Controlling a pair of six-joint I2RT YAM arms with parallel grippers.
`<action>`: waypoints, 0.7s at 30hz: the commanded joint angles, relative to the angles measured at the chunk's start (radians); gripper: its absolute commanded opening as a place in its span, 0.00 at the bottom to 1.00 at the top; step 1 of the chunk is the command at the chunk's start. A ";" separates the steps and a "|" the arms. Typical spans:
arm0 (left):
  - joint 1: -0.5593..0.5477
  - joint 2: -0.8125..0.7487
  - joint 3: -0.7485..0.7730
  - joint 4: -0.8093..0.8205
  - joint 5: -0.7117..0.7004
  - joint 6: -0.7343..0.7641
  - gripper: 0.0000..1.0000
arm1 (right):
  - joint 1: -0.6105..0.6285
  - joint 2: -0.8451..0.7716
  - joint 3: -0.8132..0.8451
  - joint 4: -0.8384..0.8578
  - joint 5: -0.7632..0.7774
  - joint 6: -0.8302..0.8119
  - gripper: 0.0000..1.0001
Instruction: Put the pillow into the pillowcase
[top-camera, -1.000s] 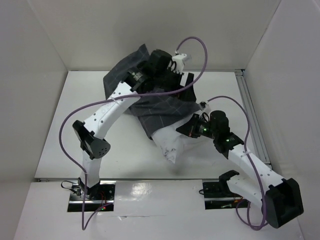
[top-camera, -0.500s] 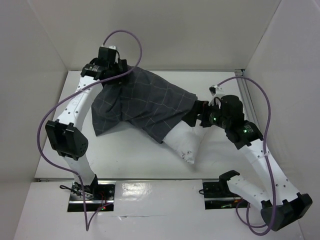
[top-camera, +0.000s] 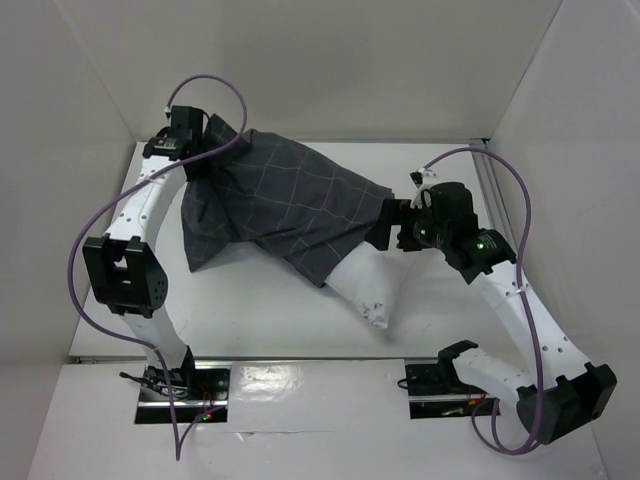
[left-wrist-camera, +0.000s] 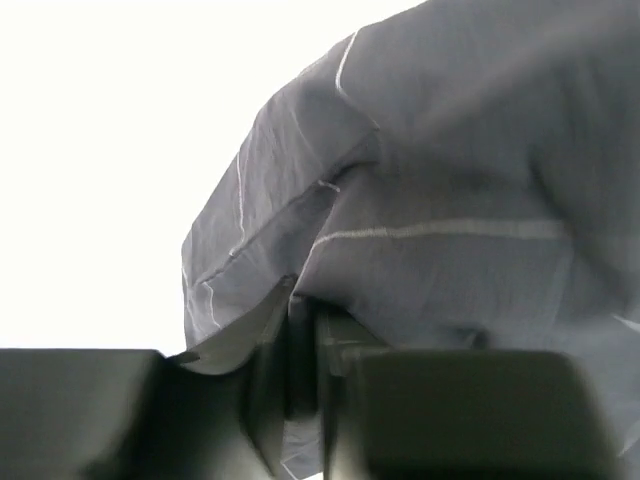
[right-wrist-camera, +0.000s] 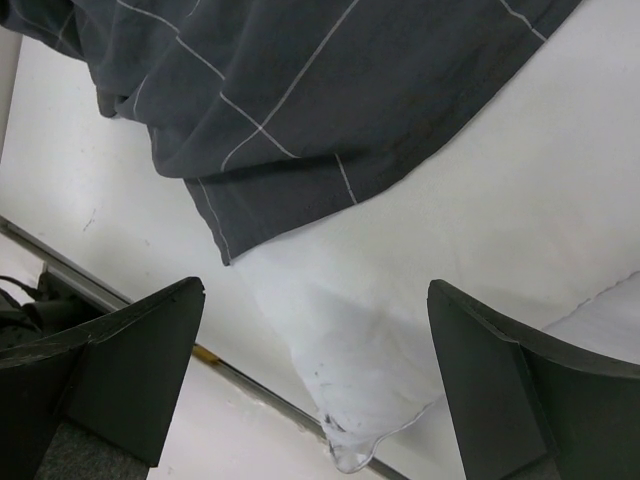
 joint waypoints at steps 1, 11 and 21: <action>0.006 -0.023 0.086 0.055 0.025 0.027 0.29 | -0.006 0.004 0.030 -0.002 0.002 -0.018 1.00; 0.076 0.205 0.425 0.022 -0.086 0.076 0.00 | -0.006 0.033 0.010 0.020 -0.050 -0.018 1.00; 0.028 0.241 0.514 0.008 -0.116 0.156 1.00 | -0.015 0.024 -0.059 0.030 -0.029 0.053 1.00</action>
